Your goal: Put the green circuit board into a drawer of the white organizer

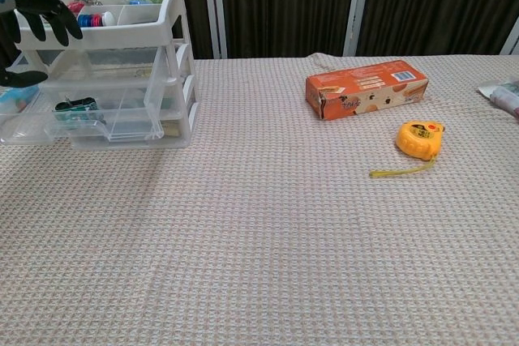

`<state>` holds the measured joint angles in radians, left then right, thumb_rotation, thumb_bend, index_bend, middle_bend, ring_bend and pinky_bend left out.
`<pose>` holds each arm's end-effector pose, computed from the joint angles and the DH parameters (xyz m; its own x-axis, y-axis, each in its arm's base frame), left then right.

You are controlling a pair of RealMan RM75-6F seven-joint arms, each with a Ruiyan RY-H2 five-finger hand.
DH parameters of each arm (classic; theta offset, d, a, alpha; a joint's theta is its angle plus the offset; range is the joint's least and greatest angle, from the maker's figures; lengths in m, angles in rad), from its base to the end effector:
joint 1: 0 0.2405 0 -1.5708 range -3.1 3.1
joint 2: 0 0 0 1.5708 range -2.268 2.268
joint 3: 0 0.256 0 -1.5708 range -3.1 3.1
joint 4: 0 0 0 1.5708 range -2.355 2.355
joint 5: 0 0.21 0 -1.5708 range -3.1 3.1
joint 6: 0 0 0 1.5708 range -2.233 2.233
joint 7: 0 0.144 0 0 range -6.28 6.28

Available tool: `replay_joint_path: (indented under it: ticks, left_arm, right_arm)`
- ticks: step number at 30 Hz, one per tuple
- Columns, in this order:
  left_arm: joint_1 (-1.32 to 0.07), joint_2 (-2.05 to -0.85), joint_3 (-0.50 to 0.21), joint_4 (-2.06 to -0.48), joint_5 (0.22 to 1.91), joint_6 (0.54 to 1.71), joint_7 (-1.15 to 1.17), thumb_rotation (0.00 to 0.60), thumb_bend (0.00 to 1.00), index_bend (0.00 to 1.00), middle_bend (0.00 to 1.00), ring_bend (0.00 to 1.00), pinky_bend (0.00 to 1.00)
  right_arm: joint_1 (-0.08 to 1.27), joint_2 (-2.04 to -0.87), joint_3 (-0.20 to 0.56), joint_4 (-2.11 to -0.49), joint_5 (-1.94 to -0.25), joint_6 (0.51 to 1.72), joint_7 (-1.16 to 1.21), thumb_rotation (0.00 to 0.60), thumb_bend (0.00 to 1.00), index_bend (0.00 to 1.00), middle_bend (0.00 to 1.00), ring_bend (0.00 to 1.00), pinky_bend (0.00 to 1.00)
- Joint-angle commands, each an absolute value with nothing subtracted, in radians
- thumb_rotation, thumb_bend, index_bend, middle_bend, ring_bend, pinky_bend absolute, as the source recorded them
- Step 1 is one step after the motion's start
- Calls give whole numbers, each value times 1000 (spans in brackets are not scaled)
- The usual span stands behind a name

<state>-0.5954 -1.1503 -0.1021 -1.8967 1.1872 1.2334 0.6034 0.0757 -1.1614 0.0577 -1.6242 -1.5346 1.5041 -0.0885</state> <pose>-0.1656 0.2956 0.1063 0.6345 0.0217 0.7726 0.7389 -0.3100 -0.5982 -0.3001 -0.1792 0.1463 0.4275 0.0205 0.9038 -0.9030 -0.0363 0.4280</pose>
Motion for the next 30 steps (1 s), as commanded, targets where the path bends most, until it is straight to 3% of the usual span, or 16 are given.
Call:
replay_joint_path:
  ticks: [1, 3, 6, 10, 19, 30]
  left_arm:
    - [-520, -1100, 23, -1861, 1516, 1334, 540, 600, 828, 260, 208, 205, 288]
    - [-481, -1093, 96, -1758, 1736, 1425, 529, 600, 991, 260, 163, 147, 260]
    - [-451, -1103, 150, -1632, 1899, 1497, 531, 600, 1000, 259, 116, 43, 176]
    - [-428, -1117, 191, -1517, 2000, 1519, 543, 600, 1000, 238, 49, 1, 111]
    - [-459, -1135, 209, -1356, 2088, 1399, 639, 600, 1000, 201, 0, 0, 59]
    - [-528, -1177, 176, -1330, 2071, 1212, 691, 600, 1000, 204, 0, 0, 59]
  right_arm:
    - [76, -1162, 58, -1624, -1535, 1503, -89, 600, 0, 102, 0, 0, 0]
    - [77, -1163, 58, -1626, -1535, 1503, -91, 600, 0, 102, 0, 0, 0]
    - [76, -1163, 58, -1627, -1536, 1504, -94, 600, 0, 102, 0, 0, 0]
    - [76, -1163, 58, -1630, -1531, 1501, -95, 600, 0, 104, 0, 0, 0]
    - [76, -1163, 60, -1634, -1526, 1499, -96, 600, 0, 105, 0, 0, 0]
    - [76, -1163, 60, -1631, -1531, 1503, -92, 600, 0, 105, 0, 0, 0]
